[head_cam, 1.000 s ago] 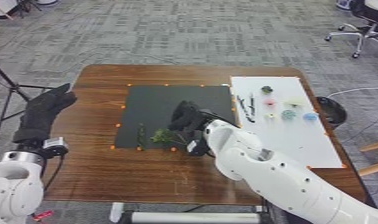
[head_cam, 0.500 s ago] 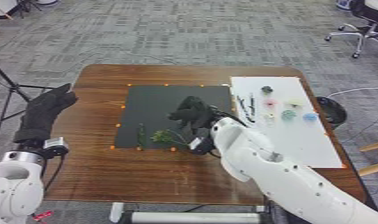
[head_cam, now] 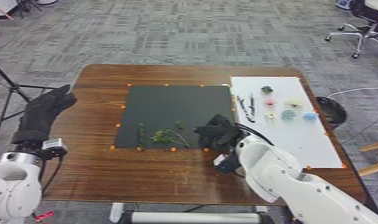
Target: Arrange flowers
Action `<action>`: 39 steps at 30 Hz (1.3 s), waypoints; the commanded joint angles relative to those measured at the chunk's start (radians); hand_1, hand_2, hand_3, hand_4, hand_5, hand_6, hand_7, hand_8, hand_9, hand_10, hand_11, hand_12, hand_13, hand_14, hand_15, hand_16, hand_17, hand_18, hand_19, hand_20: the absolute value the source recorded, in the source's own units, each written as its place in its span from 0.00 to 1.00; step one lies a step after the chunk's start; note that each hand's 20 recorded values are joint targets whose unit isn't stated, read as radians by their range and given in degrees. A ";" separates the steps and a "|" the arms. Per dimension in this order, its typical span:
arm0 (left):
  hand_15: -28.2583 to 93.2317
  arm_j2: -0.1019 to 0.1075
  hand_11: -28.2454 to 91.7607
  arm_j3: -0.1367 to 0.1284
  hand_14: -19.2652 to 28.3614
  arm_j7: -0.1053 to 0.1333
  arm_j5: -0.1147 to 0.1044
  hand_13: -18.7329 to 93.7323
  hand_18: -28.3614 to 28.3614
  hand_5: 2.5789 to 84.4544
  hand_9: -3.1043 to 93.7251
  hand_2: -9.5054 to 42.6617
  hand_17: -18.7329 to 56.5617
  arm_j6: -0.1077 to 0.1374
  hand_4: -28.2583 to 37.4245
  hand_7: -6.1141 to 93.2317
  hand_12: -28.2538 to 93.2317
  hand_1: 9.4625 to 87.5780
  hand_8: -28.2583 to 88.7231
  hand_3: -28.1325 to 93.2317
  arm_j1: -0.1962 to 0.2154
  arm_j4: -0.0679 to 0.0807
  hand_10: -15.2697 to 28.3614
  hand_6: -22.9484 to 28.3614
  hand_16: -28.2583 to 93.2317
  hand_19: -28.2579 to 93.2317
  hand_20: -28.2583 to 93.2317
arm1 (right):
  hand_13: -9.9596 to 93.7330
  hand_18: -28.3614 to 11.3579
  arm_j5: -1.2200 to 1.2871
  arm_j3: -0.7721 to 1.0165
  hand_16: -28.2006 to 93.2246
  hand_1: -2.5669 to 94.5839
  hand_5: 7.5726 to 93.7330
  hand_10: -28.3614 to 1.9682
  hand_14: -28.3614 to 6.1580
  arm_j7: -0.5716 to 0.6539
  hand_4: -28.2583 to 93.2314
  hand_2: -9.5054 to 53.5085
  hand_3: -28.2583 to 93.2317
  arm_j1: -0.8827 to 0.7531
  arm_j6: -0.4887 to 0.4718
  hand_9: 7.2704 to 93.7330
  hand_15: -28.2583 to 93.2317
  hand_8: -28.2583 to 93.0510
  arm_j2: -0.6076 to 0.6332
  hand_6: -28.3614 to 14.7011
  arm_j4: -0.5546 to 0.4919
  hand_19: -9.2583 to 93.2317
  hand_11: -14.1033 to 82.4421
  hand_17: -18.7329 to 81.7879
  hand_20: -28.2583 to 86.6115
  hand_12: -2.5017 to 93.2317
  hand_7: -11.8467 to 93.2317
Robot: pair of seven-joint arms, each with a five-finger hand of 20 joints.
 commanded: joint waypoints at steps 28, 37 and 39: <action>0.35 -0.014 0.37 -0.003 0.74 0.002 -0.010 0.50 0.71 0.49 0.48 0.18 0.28 -0.008 0.00 0.16 0.33 0.10 0.18 0.83 0.006 -0.010 0.65 0.49 0.25 0.28 0.36 | 1.00 0.32 0.084 -0.087 0.46 0.29 0.75 0.38 0.71 0.015 0.17 0.26 0.68 0.044 -0.037 0.85 0.65 0.18 -0.091 0.56 0.002 1.00 0.27 0.79 0.60 0.19 0.28; 0.35 -0.019 0.36 0.002 0.74 0.006 -0.011 0.50 0.71 0.49 0.48 0.18 0.28 -0.011 0.00 0.16 0.33 0.10 0.18 0.83 -0.003 -0.005 0.65 0.49 0.25 0.28 0.36 | 1.00 0.32 0.079 -0.102 0.46 0.29 0.75 0.39 0.71 0.011 0.16 0.27 0.68 0.048 -0.046 0.85 0.65 0.18 -0.123 0.56 0.026 1.00 0.27 0.79 0.60 0.19 0.28; 0.35 -0.019 0.36 0.005 0.74 0.006 -0.011 0.50 0.71 0.49 0.48 0.18 0.28 -0.013 0.00 0.16 0.33 0.10 0.18 0.83 -0.006 -0.004 0.65 0.49 0.25 0.28 0.36 | 1.00 0.32 0.074 -0.099 0.46 0.29 0.75 0.39 0.71 0.011 0.17 0.27 0.68 0.048 -0.052 0.85 0.65 0.18 -0.133 0.56 0.033 1.00 0.27 0.79 0.60 0.19 0.28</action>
